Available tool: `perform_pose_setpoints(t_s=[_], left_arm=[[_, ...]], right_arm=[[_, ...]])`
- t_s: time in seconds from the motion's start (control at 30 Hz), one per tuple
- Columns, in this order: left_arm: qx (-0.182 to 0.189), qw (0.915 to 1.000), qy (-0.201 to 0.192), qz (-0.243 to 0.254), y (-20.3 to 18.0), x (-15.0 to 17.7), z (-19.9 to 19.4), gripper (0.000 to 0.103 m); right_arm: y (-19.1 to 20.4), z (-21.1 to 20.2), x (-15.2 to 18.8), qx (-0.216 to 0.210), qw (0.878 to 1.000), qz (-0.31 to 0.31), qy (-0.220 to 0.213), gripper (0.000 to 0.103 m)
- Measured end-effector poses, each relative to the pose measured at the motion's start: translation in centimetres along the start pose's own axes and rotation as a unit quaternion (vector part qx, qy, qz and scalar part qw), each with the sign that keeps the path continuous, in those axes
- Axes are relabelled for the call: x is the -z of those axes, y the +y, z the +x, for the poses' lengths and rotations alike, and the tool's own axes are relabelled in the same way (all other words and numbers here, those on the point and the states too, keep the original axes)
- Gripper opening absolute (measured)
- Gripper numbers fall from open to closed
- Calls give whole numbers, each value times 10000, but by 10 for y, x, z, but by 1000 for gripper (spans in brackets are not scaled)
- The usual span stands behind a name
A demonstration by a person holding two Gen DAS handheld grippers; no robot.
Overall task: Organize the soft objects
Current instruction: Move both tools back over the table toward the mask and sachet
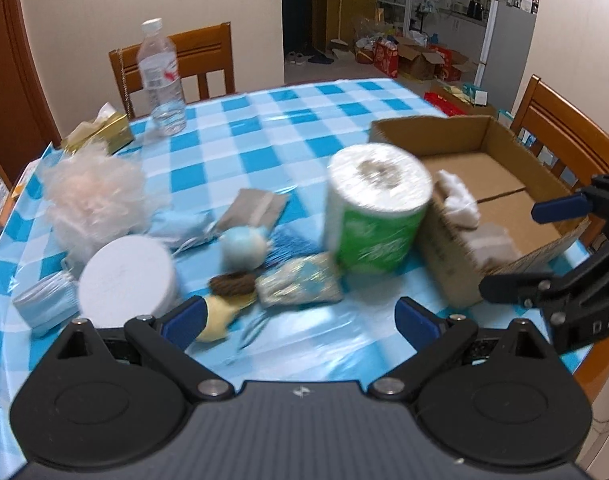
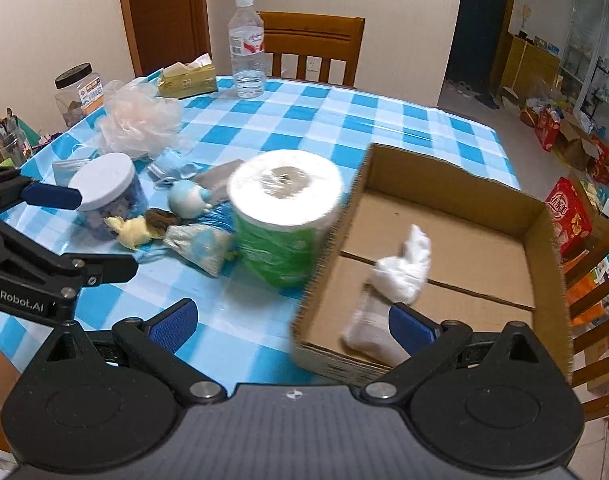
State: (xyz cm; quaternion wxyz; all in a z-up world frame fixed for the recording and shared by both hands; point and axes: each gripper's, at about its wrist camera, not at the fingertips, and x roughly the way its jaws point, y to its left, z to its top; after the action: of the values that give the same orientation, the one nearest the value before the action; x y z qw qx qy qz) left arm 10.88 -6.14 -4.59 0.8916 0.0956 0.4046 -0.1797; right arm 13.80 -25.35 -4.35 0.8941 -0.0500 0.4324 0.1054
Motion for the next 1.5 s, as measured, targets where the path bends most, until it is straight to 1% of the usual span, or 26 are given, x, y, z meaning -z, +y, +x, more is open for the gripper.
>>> perform_pose_setpoints(t_s=[0.17,0.37,0.53,0.77,0.9,1.0,1.1,1.2,1.4,1.5], left_arm=[[-6,9999,103,39,38,14,-2,100],[53,9999,134,-94,85,29,-2,100],[7,9997,175,-194,119,39,2,100],[-166,9976,404,-540,157,52,13,100],[-278,9961,534,-649,166,56,22,100],[-488,9942,607,-744,170,56,26,100],[-551,9921,649,-918,176,54,29,100],[-712,9902,721,-963,178,53,33,100],[-849,9872,833,-1066,183,52,40,100],[-844,9864,869,-1114,184,51,42,100]], right_arm=[[37,11,-9,71,9999,34,78,103],[79,28,-22,72,9998,-21,195,103],[112,38,-32,123,9994,-119,290,103],[139,48,-38,63,9985,-350,418,103],[147,60,-40,-56,9978,-473,469,103],[149,71,-41,-260,9967,-591,488,103],[150,85,-44,-408,9954,-690,518,103],[150,98,-45,-493,9944,-796,491,103],[153,126,-47,-410,9900,-1284,415,103],[155,140,-48,-379,9868,-1526,396,103]])
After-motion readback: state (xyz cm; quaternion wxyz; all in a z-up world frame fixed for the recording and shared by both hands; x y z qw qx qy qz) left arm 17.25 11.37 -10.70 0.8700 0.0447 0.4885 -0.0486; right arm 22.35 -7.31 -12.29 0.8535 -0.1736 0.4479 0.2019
